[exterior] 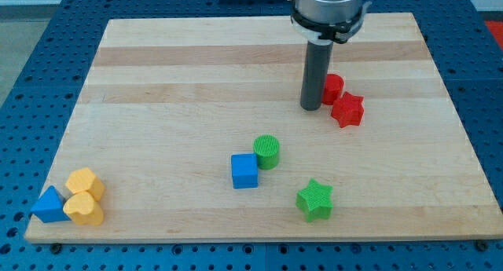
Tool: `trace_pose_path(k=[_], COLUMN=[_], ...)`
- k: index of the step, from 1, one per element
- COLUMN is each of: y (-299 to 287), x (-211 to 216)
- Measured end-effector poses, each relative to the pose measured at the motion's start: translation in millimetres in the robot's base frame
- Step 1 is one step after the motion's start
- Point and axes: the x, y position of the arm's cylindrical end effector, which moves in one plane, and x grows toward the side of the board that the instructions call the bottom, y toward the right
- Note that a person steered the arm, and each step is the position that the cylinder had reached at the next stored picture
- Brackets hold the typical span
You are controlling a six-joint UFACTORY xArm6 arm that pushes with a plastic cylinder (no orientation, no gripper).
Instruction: Bring the red circle at the top side of the red star
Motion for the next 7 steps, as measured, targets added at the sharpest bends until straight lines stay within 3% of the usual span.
trace_pose_path(k=[2, 7], y=[-26.0, 26.0], x=[-34.3, -37.7])
